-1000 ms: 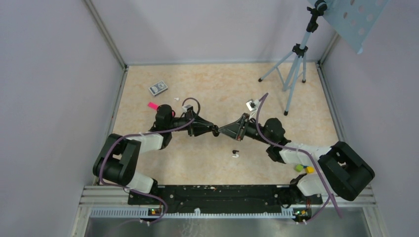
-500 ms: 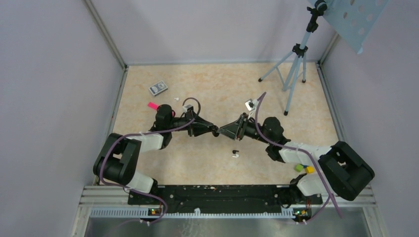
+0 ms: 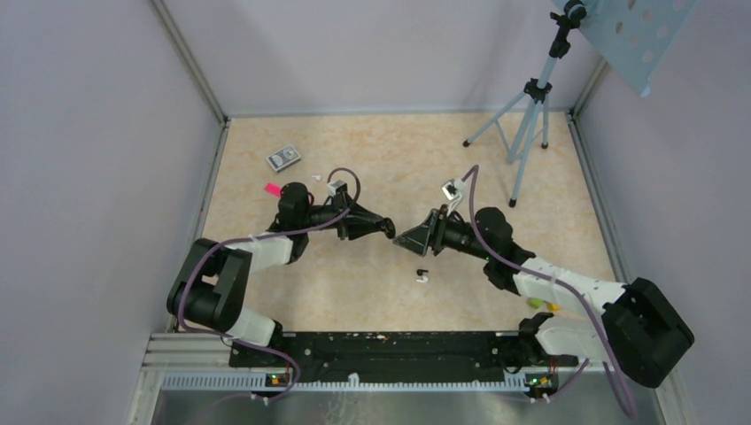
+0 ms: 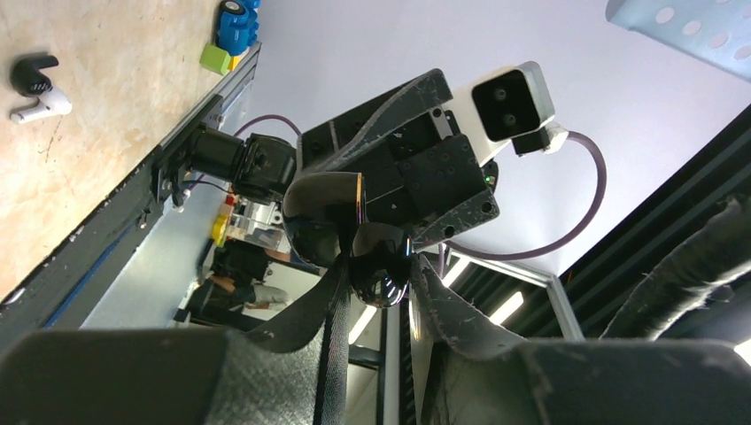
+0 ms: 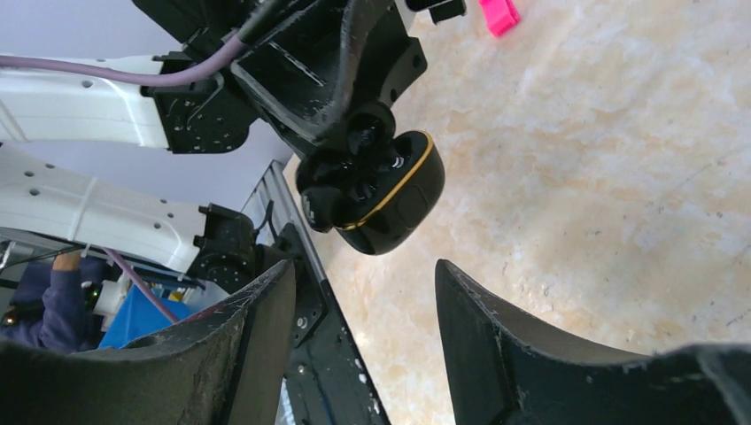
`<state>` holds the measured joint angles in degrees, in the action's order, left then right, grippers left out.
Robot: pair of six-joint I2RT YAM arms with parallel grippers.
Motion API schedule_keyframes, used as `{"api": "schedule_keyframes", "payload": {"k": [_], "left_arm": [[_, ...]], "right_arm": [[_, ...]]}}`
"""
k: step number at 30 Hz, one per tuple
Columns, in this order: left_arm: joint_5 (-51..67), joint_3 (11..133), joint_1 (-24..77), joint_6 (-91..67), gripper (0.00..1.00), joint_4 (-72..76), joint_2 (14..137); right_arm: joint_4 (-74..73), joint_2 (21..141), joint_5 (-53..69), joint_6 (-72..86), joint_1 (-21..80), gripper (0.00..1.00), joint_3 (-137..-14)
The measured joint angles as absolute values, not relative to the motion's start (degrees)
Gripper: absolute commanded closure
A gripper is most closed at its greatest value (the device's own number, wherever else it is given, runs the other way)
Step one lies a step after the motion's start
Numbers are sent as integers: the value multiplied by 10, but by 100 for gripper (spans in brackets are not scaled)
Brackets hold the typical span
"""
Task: Insert the wireless bluetooth earbuds into the charging case
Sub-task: Insert the left earbud into the left side groove of the charging case, then adjust the left earbud in the left side groove of the charging case.
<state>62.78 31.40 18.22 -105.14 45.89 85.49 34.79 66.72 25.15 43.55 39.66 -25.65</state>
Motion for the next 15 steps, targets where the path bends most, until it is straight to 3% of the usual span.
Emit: {"api": "schedule_keyframes", "payload": {"k": [15], "left_arm": [[657, 390, 182, -940, 100, 352, 853]], "right_arm": [[237, 613, 230, 395, 397, 42, -305]]}}
